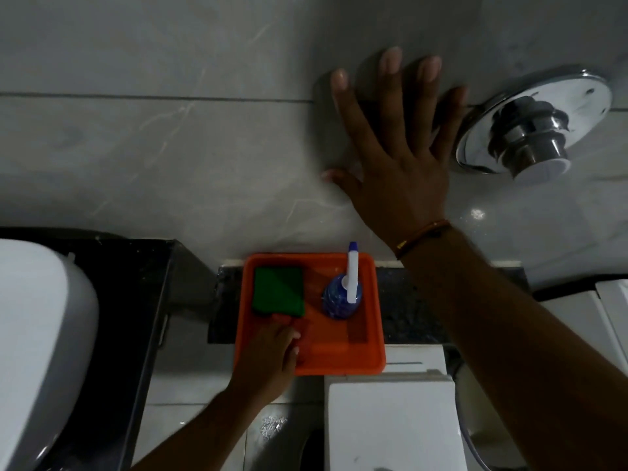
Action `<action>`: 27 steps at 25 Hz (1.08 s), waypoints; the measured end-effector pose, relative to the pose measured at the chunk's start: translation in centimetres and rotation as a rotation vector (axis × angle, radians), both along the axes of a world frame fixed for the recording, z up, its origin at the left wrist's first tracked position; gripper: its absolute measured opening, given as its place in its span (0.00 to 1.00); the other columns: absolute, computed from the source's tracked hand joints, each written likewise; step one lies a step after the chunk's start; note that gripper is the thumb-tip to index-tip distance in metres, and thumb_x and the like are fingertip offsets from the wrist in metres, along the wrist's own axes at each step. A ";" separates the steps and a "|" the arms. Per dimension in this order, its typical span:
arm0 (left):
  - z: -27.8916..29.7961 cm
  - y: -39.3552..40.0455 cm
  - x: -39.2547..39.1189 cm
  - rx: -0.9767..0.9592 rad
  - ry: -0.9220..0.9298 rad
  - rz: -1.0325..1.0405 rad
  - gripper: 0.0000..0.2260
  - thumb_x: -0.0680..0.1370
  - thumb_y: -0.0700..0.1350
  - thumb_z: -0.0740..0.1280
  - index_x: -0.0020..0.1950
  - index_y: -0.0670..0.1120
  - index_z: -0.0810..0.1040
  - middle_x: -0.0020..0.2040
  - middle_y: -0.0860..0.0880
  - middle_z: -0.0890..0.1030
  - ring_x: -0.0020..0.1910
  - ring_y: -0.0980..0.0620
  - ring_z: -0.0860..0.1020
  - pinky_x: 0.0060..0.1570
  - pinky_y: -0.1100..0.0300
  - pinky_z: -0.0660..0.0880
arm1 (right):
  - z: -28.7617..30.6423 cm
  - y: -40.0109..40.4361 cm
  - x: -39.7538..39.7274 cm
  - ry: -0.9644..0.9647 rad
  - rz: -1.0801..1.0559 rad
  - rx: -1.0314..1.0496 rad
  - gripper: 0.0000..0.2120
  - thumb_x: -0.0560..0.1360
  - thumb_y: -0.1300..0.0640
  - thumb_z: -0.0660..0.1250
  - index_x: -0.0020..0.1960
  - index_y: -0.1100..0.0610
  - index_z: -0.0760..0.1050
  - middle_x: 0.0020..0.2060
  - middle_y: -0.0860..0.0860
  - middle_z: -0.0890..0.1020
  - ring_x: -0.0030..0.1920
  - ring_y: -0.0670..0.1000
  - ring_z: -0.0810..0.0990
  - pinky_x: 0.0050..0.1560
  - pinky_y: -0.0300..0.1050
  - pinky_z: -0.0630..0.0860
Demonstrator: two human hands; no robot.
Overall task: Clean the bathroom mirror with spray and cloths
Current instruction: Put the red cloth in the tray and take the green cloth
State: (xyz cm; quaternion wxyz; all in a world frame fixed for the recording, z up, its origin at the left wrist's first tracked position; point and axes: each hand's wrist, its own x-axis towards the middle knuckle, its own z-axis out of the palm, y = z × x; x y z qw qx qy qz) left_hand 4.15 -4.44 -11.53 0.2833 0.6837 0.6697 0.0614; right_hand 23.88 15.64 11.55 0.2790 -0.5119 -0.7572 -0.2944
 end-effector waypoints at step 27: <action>2.5 12.5 -0.7 -0.011 -0.358 0.616 0.16 0.80 0.39 0.69 0.68 0.47 0.76 0.59 0.44 0.82 0.49 0.58 0.84 0.43 0.66 0.79 | -1.2 -0.1 -0.9 0.085 0.015 -0.004 0.53 0.69 0.42 0.83 0.85 0.43 0.55 0.83 0.60 0.71 0.82 0.67 0.57 0.81 0.70 0.39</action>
